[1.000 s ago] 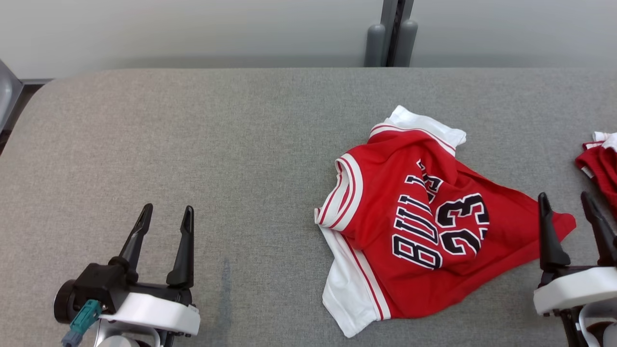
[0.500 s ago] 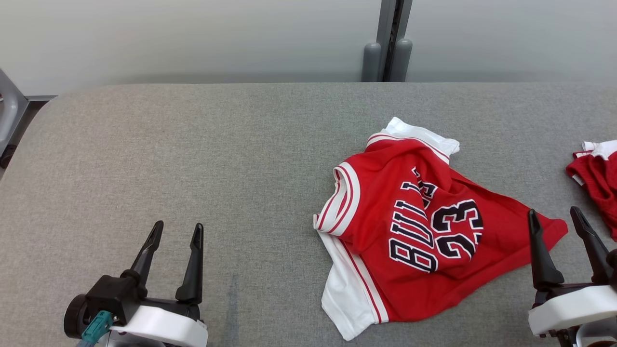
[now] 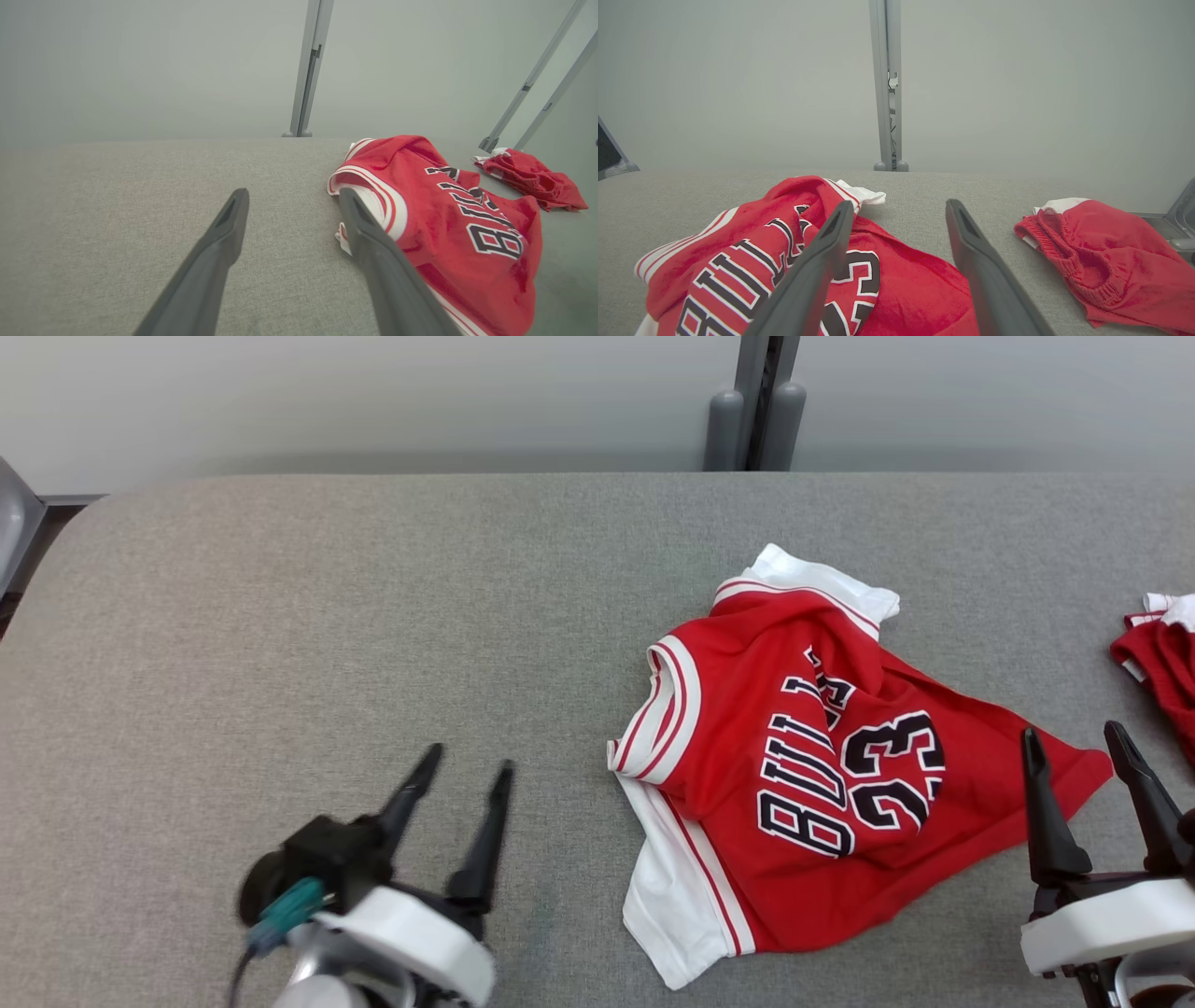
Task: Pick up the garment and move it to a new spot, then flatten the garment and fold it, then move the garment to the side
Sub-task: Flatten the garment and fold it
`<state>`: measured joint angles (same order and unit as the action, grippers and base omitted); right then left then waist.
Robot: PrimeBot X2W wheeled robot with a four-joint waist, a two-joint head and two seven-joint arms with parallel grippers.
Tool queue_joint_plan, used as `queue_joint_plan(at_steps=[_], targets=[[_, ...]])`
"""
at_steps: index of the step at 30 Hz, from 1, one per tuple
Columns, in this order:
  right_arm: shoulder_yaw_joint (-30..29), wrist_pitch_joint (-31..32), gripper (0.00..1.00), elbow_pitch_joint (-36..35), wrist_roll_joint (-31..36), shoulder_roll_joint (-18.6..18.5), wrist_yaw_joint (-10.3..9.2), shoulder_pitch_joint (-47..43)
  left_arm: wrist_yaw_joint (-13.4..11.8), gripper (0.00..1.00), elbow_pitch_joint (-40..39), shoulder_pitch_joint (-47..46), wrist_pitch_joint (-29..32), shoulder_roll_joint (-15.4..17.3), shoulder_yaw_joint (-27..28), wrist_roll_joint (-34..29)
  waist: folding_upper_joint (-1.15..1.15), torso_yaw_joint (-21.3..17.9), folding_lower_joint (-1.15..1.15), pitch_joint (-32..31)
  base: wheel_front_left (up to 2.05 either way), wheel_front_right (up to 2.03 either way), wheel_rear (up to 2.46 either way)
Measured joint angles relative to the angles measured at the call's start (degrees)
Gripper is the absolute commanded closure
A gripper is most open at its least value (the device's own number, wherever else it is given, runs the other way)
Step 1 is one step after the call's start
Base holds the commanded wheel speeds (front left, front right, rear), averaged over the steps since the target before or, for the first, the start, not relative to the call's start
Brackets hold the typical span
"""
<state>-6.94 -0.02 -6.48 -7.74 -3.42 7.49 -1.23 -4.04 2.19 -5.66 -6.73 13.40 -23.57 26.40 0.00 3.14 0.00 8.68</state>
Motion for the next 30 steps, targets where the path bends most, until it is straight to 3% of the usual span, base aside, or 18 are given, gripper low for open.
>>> queue_joint_plan(at_steps=[9,19,20,21,22,30], targets=[[1.6,-0.3,0.00,0.1,-0.4,0.1,0.00,2.2,6.0,0.00,6.4,-6.2,8.6,-5.3,-9.1,1.6,0.00,-2.3,0.00,3.2,0.00,0.00,0.00],[2.1,-1.7,0.00,1.7,-1.1,0.3,0.00,3.3,8.5,0.00,18.9,-11.1,12.1,-7.5,-10.0,6.0,0.00,-6.2,0.00,6.1,0.00,0.00,0.00],[2.1,-1.9,0.00,1.8,-1.3,0.3,0.00,3.3,8.6,0.05,19.8,-11.6,12.4,-7.7,-10.1,6.0,0.00,-6.5,0.00,6.2,0.00,0.00,0.00],[2.1,-2.1,0.00,1.9,-1.3,0.3,0.00,3.3,8.9,0.56,20.7,-12.1,12.5,-7.9,-10.2,6.2,0.00,-6.8,0.00,6.4,0.00,0.00,0.00],[2.0,-2.2,0.00,2.0,-1.4,0.3,0.00,3.4,9.1,1.00,21.4,-12.6,12.2,-8.1,-10.2,6.5,0.00,-7.1,0.00,6.5,0.00,0.00,0.00],[1.4,-3.1,0.00,2.9,-1.9,0.4,0.00,3.7,7.8,1.00,23.6,-13.5,7.4,-6.7,-7.6,6.7,0.00,-7.9,0.00,6.7,0.00,0.00,0.00]])
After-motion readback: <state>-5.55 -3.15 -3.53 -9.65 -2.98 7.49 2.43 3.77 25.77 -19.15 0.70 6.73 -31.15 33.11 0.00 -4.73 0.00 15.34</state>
